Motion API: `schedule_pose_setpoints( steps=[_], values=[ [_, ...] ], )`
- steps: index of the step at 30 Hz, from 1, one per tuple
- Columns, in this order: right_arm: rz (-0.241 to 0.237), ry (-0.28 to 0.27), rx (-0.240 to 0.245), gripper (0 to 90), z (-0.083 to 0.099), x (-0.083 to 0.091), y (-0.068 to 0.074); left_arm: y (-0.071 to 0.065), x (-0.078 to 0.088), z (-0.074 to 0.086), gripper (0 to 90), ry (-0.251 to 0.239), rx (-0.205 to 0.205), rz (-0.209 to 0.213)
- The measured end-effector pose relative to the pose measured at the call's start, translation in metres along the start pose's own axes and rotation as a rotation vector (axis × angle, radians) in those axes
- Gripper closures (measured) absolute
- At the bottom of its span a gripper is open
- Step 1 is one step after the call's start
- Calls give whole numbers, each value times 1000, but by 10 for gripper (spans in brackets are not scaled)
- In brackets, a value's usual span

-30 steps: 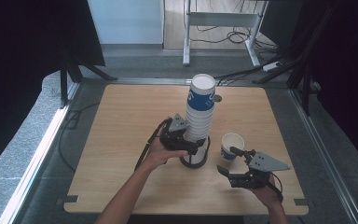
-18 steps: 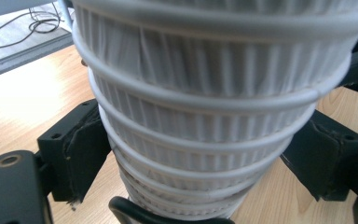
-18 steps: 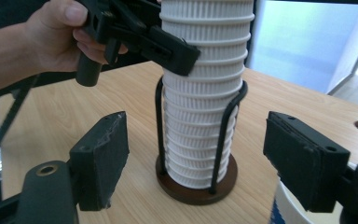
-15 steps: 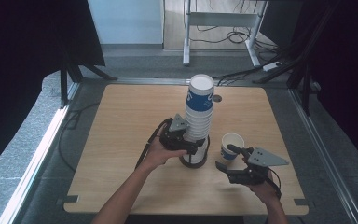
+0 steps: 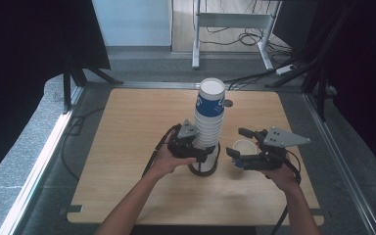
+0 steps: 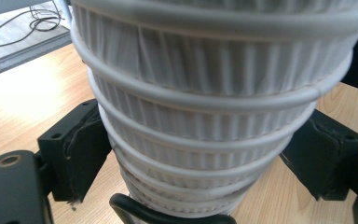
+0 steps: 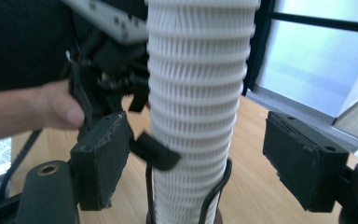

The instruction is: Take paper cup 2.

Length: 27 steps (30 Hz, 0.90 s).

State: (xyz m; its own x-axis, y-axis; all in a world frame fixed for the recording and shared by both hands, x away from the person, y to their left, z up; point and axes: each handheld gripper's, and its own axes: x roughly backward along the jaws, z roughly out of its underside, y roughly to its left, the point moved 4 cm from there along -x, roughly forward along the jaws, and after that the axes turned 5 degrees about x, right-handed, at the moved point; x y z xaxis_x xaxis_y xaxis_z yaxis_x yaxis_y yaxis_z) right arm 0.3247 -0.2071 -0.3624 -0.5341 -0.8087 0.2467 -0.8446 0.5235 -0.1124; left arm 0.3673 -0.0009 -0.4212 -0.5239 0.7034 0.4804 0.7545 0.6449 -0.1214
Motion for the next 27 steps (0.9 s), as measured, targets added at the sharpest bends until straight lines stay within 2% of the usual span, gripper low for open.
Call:
schedule_pose_setpoints(
  steps=[9, 18, 21, 27],
  values=[
    [-20, -20, 12, 218, -40, 1, -14, 0, 0, 0, 133, 4, -8, -2],
    [-32, -44, 30, 203, -79, -4, -20, 0, 1, 0, 133, 9, -10, -6],
    [-29, -48, 37, 198, -93, -8, -22, 0, 0, 0, 133, 9, -11, -6],
    [-43, -43, 22, 186, -107, -20, -26, 0, 1, 1, 133, 11, -9, -6]
  ],
)
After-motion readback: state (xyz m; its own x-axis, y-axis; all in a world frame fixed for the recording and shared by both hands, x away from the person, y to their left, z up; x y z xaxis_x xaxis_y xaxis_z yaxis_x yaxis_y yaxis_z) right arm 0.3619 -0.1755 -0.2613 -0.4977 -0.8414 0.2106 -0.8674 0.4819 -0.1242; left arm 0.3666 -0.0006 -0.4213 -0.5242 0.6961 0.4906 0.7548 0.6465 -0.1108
